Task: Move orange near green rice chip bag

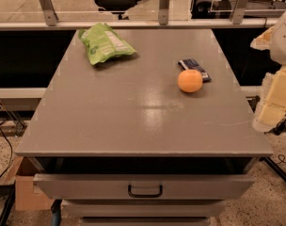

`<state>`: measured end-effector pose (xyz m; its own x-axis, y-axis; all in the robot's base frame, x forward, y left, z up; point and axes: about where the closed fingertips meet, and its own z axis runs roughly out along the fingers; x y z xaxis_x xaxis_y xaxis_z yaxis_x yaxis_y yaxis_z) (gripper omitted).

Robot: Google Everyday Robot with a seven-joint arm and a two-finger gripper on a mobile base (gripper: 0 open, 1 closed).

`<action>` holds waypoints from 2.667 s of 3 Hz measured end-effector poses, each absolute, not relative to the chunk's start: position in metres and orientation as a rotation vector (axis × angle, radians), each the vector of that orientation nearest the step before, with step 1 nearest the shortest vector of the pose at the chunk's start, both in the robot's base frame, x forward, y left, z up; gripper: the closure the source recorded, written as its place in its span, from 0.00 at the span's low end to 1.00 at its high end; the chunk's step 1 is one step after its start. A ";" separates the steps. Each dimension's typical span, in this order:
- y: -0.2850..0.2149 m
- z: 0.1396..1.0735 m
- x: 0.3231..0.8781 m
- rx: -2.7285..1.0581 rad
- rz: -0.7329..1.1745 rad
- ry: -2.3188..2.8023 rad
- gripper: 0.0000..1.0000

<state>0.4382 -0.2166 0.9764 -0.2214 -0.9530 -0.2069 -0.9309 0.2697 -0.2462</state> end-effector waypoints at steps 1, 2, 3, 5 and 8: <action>-0.217 0.976 0.438 -1.724 -0.099 2.231 0.00; -0.218 0.976 0.445 -1.673 -0.047 2.202 0.00; -0.230 0.974 0.473 -1.554 0.102 2.086 0.00; -0.221 0.970 0.518 -1.511 0.276 1.896 0.00; -0.215 0.935 0.545 -1.469 0.376 1.833 0.00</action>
Offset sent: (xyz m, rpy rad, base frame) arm 0.0381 -0.0132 0.0008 0.3327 -0.0881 -0.0430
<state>0.5446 -0.2152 0.9349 -0.0658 -0.7108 -0.7003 -0.9290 0.2997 -0.2169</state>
